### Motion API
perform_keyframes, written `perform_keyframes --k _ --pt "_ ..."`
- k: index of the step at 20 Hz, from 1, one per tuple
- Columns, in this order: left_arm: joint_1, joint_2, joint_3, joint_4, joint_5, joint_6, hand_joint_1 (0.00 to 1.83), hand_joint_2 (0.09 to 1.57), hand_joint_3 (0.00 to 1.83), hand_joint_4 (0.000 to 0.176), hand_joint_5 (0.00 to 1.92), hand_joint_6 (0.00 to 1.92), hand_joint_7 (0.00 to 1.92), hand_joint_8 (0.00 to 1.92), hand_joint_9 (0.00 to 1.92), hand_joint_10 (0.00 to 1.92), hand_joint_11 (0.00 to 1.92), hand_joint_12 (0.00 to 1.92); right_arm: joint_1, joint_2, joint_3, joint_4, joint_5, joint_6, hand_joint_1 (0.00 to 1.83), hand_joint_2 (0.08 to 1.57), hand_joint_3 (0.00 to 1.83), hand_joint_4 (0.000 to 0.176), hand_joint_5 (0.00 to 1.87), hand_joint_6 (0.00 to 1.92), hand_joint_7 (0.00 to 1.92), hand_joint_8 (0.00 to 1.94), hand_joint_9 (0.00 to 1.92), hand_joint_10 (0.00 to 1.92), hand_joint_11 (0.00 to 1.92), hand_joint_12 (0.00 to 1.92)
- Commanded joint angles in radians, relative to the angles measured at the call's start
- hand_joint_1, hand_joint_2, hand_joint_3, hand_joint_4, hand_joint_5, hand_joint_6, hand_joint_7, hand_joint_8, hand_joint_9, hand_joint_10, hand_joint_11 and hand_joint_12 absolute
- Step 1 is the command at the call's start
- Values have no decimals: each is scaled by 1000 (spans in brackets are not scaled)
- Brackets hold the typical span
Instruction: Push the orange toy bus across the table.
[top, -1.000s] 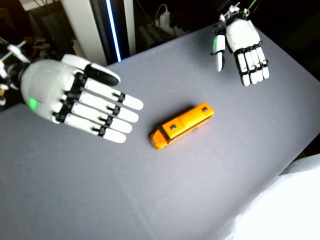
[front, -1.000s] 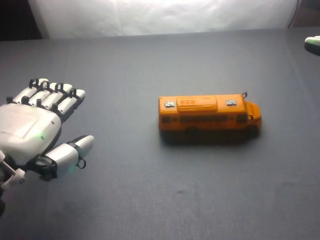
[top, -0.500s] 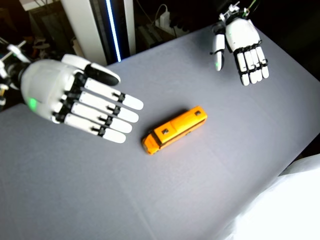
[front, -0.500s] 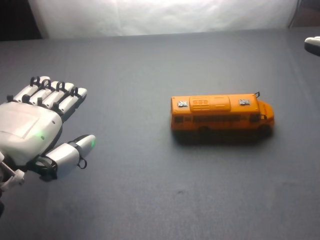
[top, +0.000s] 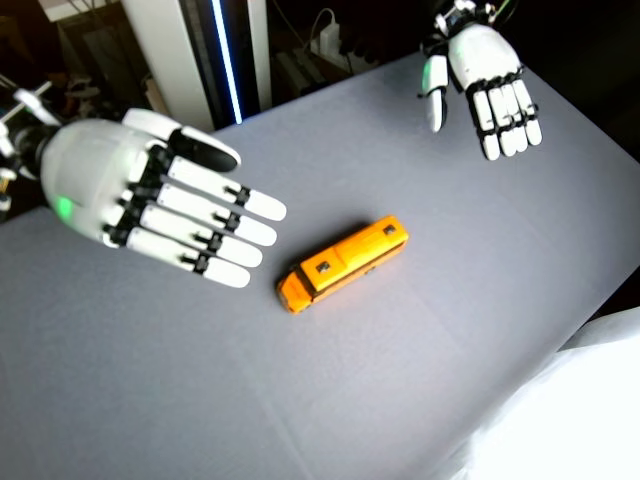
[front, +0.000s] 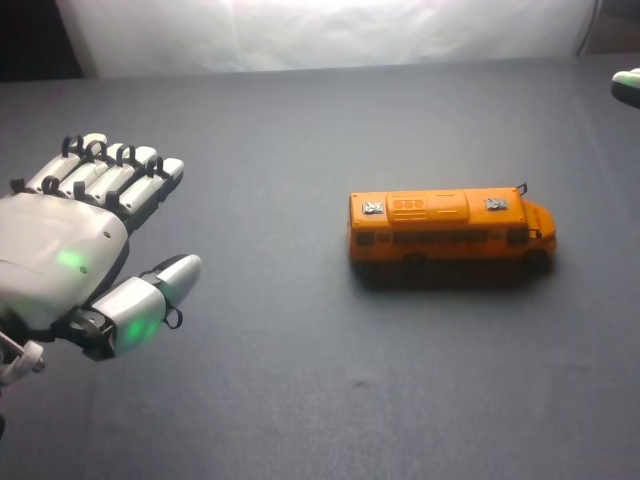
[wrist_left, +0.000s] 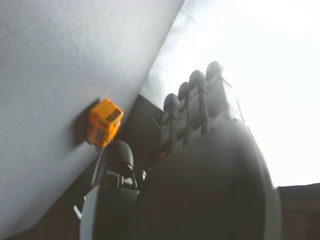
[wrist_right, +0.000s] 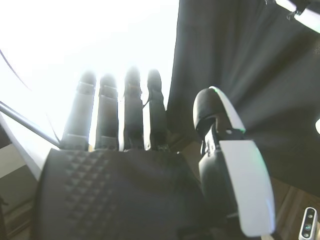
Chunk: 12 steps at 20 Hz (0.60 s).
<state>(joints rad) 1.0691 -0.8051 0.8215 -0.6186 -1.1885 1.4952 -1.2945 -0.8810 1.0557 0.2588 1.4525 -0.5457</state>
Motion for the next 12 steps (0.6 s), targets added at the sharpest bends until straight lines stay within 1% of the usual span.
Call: perform_keyframes --k 1,3,5,6,9,10,12 --pt "-7 6 -3 51 -116 2 0 1420 4 0 175 8 142 9 119 6 38 20 3 -1 -1 14 124 10 357 1367 0 0 396 2 375 2 236 8 191 11" --pt "-12 6 4 69 -77 2 0 1431 7 0 202 16 174 18 140 13 46 24 3 -1 1 14 124 10 348 1372 0 0 397 2 380 3 241 6 194 13" --pt "-34 -3 18 104 -10 2 0 1400 0 0 215 16 174 13 152 13 86 42 3 -2 2 14 123 10 357 1381 3 0 393 0 374 0 236 1 185 9" --pt "-40 -7 24 115 10 2 0 1377 0 0 192 5 159 5 132 4 61 31 3 -2 2 14 123 10 356 1382 3 0 390 0 377 2 240 2 189 10" --pt "-81 -44 59 168 134 2 0 1402 0 0 192 6 153 2 137 5 83 40 3 -3 5 13 123 10 368 1372 0 0 397 2 377 0 237 1 185 8" --pt "-91 -55 66 178 159 2 0 1412 3 0 210 12 173 9 156 11 88 41 3 -3 5 13 123 10 378 1369 0 0 400 2 379 1 239 1 182 7" --pt "-119 -80 79 211 201 2 0 1388 0 0 225 13 193 13 176 15 93 42 3 -3 5 13 123 10 359 1368 0 0 393 0 365 0 237 0 181 7"
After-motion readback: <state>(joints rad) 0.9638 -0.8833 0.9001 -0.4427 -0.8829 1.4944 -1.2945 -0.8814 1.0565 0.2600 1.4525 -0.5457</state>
